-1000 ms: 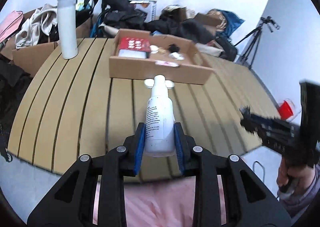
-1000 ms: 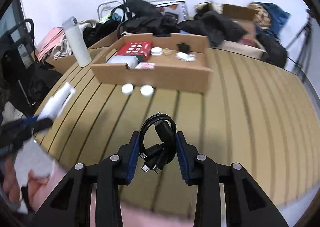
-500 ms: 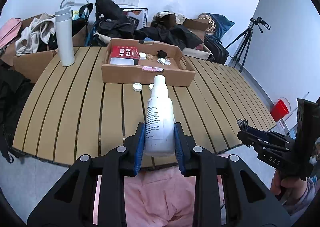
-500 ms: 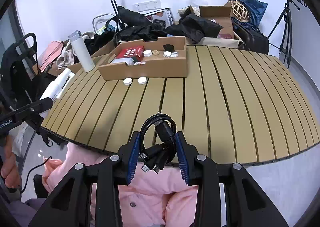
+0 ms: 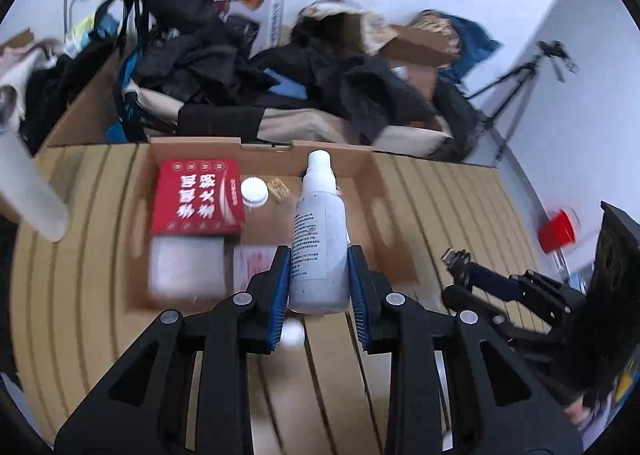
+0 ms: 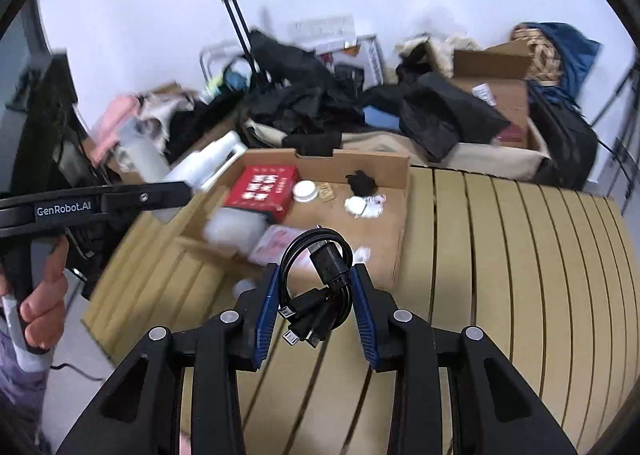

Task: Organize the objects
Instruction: 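Carry the spray bottle and cable into the tray and open both grippers, then withdraw both grippers from the tray toward the two white caps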

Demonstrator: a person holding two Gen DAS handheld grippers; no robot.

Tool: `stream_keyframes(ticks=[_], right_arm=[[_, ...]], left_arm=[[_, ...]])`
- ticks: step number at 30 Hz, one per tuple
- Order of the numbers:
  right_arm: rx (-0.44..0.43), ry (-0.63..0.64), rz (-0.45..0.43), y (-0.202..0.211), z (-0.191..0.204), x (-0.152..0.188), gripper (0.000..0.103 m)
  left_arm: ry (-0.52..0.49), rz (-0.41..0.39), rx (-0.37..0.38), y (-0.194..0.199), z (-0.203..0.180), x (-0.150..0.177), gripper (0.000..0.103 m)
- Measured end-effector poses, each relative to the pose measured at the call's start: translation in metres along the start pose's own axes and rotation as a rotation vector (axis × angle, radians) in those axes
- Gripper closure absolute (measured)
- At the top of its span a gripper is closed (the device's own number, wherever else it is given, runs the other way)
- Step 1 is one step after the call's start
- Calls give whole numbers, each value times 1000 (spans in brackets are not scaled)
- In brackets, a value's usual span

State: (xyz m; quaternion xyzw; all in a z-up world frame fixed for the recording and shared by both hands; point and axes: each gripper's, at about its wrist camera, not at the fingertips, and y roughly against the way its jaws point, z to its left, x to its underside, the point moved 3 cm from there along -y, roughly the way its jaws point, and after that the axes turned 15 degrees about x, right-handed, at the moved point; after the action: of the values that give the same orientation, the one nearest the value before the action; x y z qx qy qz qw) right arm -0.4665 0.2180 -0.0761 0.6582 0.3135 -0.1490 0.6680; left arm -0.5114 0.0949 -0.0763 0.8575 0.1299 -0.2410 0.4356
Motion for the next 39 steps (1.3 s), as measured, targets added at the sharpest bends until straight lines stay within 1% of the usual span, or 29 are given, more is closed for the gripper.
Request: stream_keyframes(ticks=[1, 2, 3, 4, 5, 8, 9, 10, 11, 12, 13, 14, 15, 16, 18, 20, 21, 24, 26, 27, 30, 31, 35, 36, 37, 39], right_arm=[[25, 24, 37, -25, 2, -9, 65], [38, 41, 72, -46, 4, -14, 65], [48, 50, 98, -64, 5, -20, 65], [49, 58, 114, -74, 5, -23, 65], [50, 68, 142, -92, 8, -26, 65], [65, 64, 175, -122, 9, -33, 63], [60, 63, 179, -129, 9, -35, 62], [56, 61, 187, -135, 8, -36, 60], [65, 59, 198, -141, 8, -37, 44], [96, 60, 203, -147, 6, -38, 28], [96, 60, 193, -149, 5, -39, 25], [71, 54, 185, -148, 6, -40, 20], [73, 48, 188, -148, 5, -40, 20], [78, 48, 188, -149, 6, -42, 20], [97, 40, 179, -144, 5, -44, 20], [104, 31, 180, -135, 5, -48, 20], [109, 27, 178, -127, 3, -48, 20], [117, 35, 173, -98, -3, -45, 20], [125, 40, 156, -72, -8, -39, 20], [117, 39, 140, -52, -10, -32, 20], [105, 33, 90, -7, -15, -11, 20], [106, 30, 77, 5, -16, -3, 20], [106, 13, 20, 69, -10, 41, 20], [109, 16, -1, 83, -7, 50, 20], [108, 19, -26, 97, -4, 60, 20], [102, 24, -77, 132, 3, 89, 20]], left_arm=[[47, 15, 1, -21, 10, -5, 79], [85, 41, 22, -40, 19, -8, 79], [107, 67, 35, -57, 25, -11, 79], [128, 90, 29, -75, 32, -12, 79], [123, 114, 17, -91, 36, -12, 79], [92, 182, -31, -127, 45, -15, 78], [87, 191, -43, -134, 48, -16, 75], [81, 201, -57, -141, 52, -18, 68], [87, 200, -68, -143, 56, -20, 66], [97, 194, -66, -142, 58, -21, 55], [99, 192, -56, -140, 59, -23, 45], [98, 182, -43, -136, 58, -24, 42], [89, 171, -34, -132, 57, -26, 38], [73, 165, -35, -125, 54, -27, 36], [47, 157, -41, -114, 49, -31, 34], [8, 136, -58, -92, 45, -34, 26], [-17, 121, -89, -79, 44, -35, 23], [-82, 85, -192, -27, 42, -30, 22], [-113, 80, -231, 6, 39, -20, 22], [-135, 66, -261, 32, 34, -7, 21], [-172, 19, -275, 89, 20, 35, 8], [-184, 8, -271, 106, 14, 52, 6], [-220, -57, -282, 169, -7, 118, 6], [-234, -70, -299, 181, -9, 131, 5], [-267, -92, -329, 197, -15, 150, 3], [-299, -129, -350, 217, -22, 176, 0]])
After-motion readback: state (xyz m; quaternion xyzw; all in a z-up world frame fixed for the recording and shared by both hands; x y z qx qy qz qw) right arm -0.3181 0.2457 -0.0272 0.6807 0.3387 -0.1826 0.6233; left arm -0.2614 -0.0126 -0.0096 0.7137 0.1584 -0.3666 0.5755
